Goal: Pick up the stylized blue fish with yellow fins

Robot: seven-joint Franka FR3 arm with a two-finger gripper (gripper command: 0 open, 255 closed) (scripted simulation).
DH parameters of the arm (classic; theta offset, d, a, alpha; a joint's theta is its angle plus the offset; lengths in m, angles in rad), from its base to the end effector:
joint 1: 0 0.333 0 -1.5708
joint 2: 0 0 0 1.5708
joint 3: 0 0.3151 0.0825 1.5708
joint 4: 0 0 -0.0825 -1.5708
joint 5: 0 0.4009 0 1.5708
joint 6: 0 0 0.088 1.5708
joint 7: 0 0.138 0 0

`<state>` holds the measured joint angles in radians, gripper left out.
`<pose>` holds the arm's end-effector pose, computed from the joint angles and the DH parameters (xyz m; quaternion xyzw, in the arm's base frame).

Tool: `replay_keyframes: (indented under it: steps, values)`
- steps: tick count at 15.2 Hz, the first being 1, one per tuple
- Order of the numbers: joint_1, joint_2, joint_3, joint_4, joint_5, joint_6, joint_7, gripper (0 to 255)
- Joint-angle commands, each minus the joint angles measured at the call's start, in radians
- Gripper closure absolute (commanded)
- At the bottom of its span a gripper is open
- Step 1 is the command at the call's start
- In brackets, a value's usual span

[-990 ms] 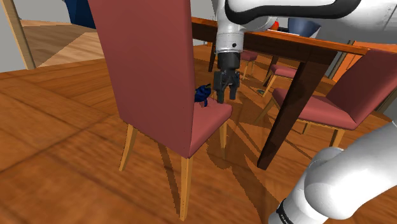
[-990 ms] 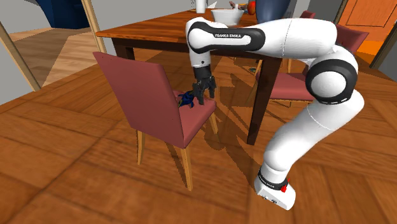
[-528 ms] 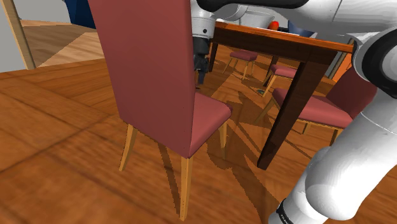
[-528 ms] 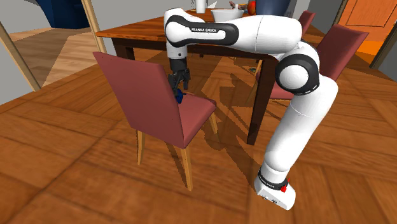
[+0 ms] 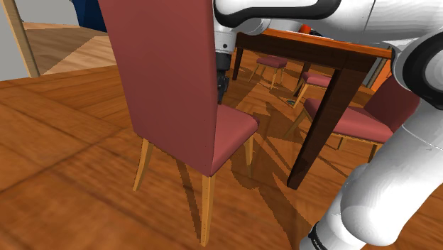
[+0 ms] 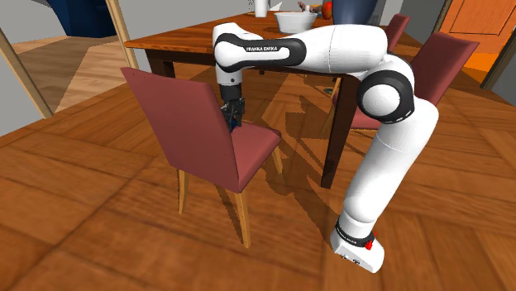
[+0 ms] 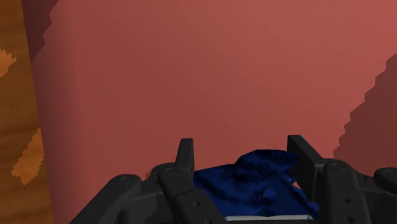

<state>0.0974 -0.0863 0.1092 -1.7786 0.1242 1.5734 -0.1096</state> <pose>0.5190 0.1280 0.5405 -0.9848 -0.1526 0.0622 0.0543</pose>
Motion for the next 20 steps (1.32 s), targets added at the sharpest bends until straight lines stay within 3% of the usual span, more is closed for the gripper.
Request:
replay_keyframes:
  steps: [1,9,20]
  values:
    - [0.000,0.000,0.000,-0.003,0.000,0.002,0.000,255]
    - [0.000,-0.001,0.000,-0.005,0.000,0.004,0.000,255]
    - [-0.001,0.030,-0.001,0.180,-0.002,-0.149,0.017,255]
